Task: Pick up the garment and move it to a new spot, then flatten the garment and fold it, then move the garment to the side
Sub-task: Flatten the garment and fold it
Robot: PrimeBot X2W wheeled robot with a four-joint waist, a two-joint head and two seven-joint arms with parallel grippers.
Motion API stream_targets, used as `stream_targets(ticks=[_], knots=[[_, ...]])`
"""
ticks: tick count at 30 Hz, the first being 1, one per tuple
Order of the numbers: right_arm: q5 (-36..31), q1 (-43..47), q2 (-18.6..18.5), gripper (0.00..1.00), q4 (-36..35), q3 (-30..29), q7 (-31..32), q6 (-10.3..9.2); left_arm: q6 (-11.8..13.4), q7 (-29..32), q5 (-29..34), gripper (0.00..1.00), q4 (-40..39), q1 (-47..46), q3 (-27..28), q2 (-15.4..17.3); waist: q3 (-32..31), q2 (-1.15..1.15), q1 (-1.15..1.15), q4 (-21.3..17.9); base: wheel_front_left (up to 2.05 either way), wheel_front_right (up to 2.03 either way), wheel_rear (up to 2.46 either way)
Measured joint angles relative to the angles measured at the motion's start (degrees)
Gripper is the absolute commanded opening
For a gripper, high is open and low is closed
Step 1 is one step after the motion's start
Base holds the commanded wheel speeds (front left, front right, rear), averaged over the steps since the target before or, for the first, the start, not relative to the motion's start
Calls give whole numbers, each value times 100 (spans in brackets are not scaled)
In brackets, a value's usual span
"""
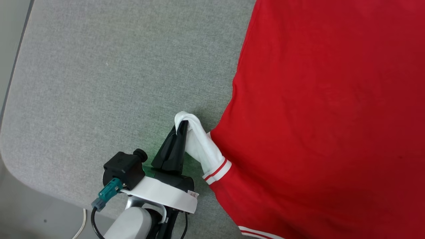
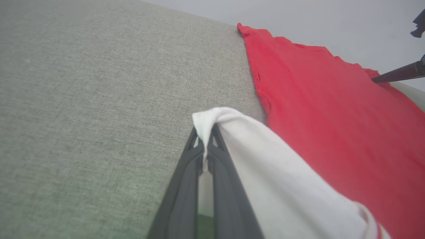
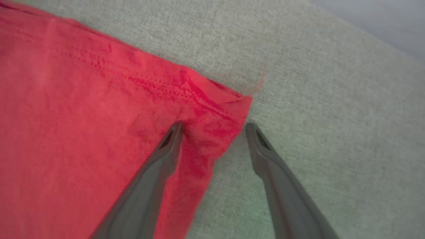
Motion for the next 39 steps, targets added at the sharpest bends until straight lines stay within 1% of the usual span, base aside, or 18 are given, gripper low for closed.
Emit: stream_targets(ticks=[6,7,8,12,18,21,24,27,32,36,39], knots=[[5,86,-45,100,200,32,-90,-5,-141,-7,130,0,120,-4,107,-149,134,0,-3,111,0,0,0],[25,106,-59,46,203,58,-136,-11,-159,-5,143,0,149,-4,131,-162,125,0,-2,110,0,0,0],[32,134,-75,0,203,70,-208,-10,-187,-5,167,0,168,-4,153,-175,114,0,-2,107,0,0,0],[65,184,-42,0,242,177,-470,0,-240,-5,214,0,277,7,249,-194,12,0,-2,62,0,0,0],[202,353,37,0,229,488,-1098,1,-248,-5,232,0,417,215,445,-188,-331,0,-1,-93,0,0,0],[385,625,-38,0,91,725,-1424,1,-247,-7,232,0,502,380,535,-151,-594,0,-1,-194,0,0,0],[641,940,-214,0,-112,871,-1708,1,-235,-7,221,0,564,563,580,-94,-891,0,-1,-304,0,0,0],[847,1399,-436,0,-269,927,-1982,1,-187,19,201,0,594,732,606,-15,-1196,0,-1,-429,0,0,0],[1206,2357,-722,0,-628,816,-2420,1,-82,98,131,0,571,1034,680,94,-1682,0,-1,-656,0,0,0],[1399,3225,-762,0,-829,538,-2741,1,13,123,65,0,527,1282,759,182,-1986,0,-1,-885,0,0,0],[1418,3910,-762,0,-972,301,-2930,1,59,155,23,0,497,1447,780,219,-2185,0,-2,-1057,0,0,0]])
